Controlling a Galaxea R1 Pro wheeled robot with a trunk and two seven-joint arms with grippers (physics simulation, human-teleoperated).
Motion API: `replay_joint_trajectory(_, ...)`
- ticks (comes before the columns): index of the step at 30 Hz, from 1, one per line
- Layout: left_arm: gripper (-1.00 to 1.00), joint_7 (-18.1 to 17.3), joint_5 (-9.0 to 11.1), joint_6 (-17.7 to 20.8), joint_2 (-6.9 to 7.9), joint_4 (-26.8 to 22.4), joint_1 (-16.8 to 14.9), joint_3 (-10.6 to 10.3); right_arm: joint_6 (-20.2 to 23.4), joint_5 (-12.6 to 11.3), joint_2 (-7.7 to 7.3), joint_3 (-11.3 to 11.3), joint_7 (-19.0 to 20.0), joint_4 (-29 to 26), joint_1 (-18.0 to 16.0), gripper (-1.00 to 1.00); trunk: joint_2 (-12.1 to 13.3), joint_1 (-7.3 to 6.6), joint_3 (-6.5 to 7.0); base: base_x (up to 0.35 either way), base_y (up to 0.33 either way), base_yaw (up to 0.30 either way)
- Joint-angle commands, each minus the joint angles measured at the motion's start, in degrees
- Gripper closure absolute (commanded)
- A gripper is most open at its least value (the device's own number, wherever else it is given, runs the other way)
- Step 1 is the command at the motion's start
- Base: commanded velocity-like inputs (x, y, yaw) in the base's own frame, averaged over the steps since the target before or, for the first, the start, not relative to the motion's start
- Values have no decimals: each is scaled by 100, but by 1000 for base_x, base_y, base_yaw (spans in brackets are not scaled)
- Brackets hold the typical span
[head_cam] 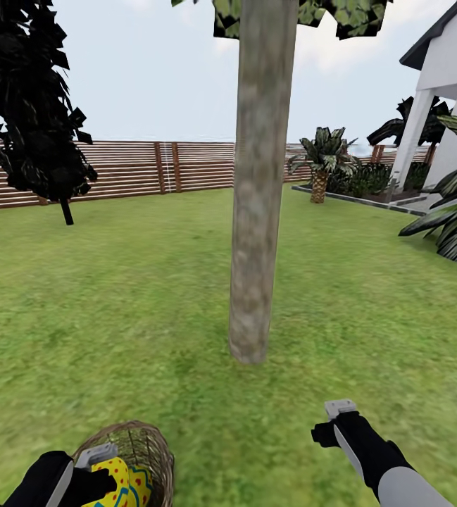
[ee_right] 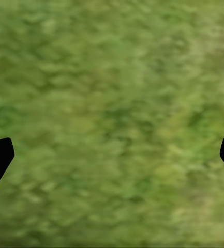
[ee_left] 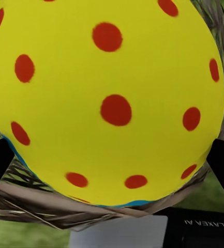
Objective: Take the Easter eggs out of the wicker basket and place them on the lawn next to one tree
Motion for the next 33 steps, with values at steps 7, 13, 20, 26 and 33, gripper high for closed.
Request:
replay_joint_trajectory(7, 100, -11, 13, 31, -1, -4, -7, 17, 31, 34, -4, 27, 1, -10, -3, -100, 279, -155, 120, 0, 0, 0)
replay_joint_trajectory(13, 100, -11, 13, 31, -1, -5, -7, 18, 29, 34, -3, 25, 1, -10, -2, -100, 520, -287, 228, 0, 0, 66)
replay_joint_trajectory(20, 100, -10, 13, 31, -1, -6, -5, 19, 29, 26, -3, 26, 1, -10, -1, -100, 801, -441, 354, 0, 0, 72)
replay_joint_trajectory(26, 100, -10, 13, 31, 1, -6, -6, 23, 29, 25, -5, 25, 1, -10, -3, -100, 1041, -572, 461, 0, 0, 3)
replay_joint_trajectory(33, 100, -13, 13, 31, -1, -6, -7, 25, 29, 29, -11, 25, 1, -10, -1, -100, 1322, -726, 587, 0, 0, 76)
